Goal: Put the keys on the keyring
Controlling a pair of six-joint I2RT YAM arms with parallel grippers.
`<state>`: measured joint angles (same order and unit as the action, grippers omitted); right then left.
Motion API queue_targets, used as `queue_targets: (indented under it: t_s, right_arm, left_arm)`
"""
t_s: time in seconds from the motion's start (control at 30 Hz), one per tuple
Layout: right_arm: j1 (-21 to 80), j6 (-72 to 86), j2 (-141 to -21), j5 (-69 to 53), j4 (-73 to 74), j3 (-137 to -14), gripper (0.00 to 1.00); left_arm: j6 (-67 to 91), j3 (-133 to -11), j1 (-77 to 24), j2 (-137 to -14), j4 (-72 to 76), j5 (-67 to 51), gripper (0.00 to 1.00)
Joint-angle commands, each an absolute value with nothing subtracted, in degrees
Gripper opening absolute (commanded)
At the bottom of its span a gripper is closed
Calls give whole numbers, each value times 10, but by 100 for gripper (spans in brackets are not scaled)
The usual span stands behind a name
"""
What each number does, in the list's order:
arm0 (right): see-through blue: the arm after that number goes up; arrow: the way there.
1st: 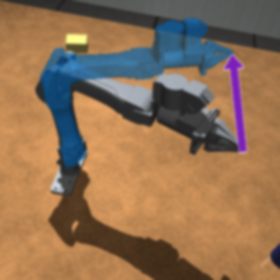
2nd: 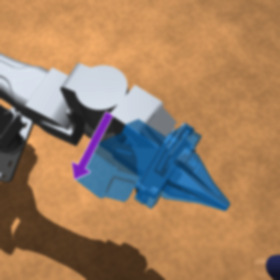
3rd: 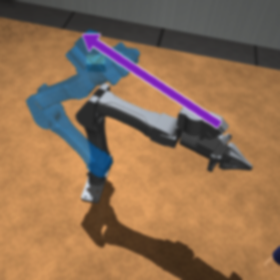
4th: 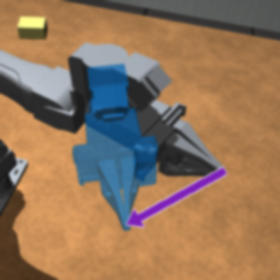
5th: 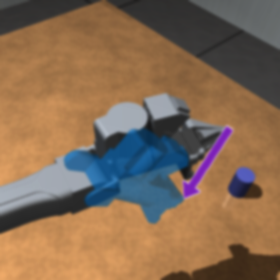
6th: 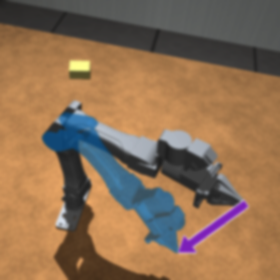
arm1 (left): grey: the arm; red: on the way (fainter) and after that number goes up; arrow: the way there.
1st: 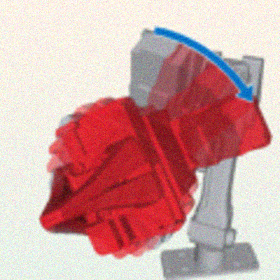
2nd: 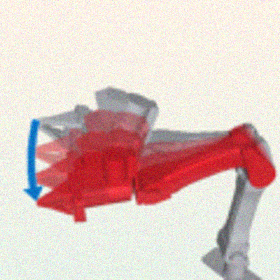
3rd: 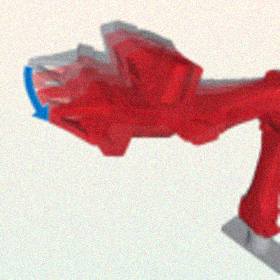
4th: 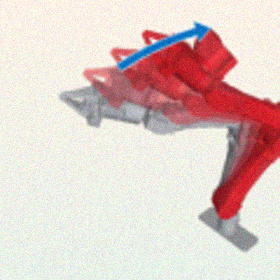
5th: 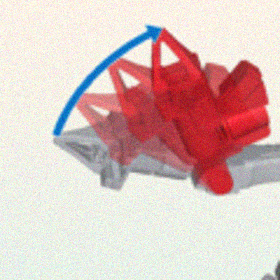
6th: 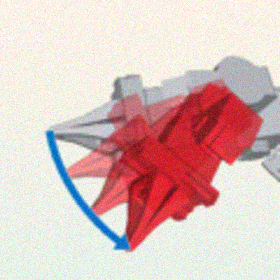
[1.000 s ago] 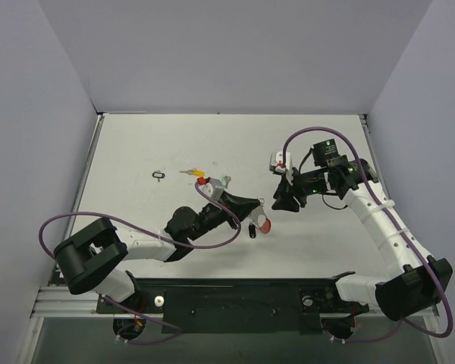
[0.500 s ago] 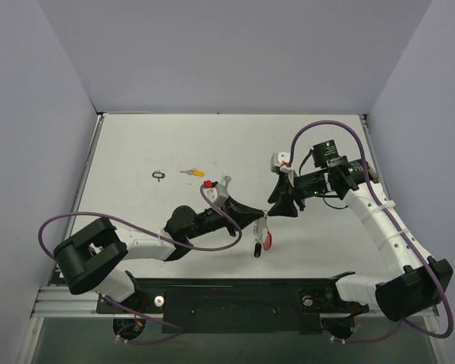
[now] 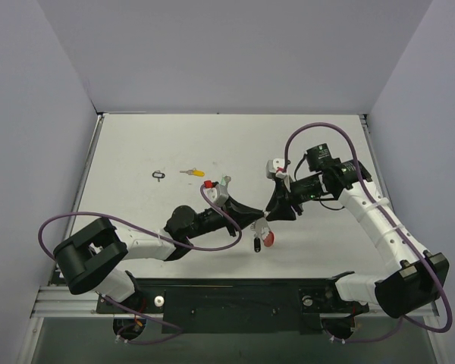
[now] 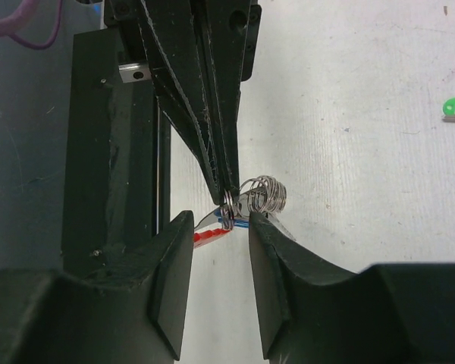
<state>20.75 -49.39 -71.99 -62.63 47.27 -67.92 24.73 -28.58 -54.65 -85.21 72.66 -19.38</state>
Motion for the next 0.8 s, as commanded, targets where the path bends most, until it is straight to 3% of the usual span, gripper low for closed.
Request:
queue_targets:
  t_s: [0.0,0.13,0.37,0.6,0.67,0.7,0.77]
  right_arm:
    - [215,-520,-733,-649,502,-684,30]
    - [221,-529,-739,-644,511,-686,25]
    - [220,-555,-740,-645,536,-700,0]
    - [219,-522,-737,-631,536,-715,0]
    - [219,-512,-737,-621,537,-722,0]
    - [219,-505,-737,-610,537,-723,0]
    - [220,-498,-737,-592,538,-726,0]
  left_arm:
    - [243,-313,-544,-836,853,-200,0]
    - [244,-311,-544,-833,856,-198,0]
    - [243,-309,-544,-831,852,-198,0]
    - [253,-313,-544,-837,842,-207,0]
    - [260,-317,-541,-833,823,-222,8]
    - [265,-318,-539,-831,817,-227,23]
    - [265,-317,-534,-818,785,-239,36]
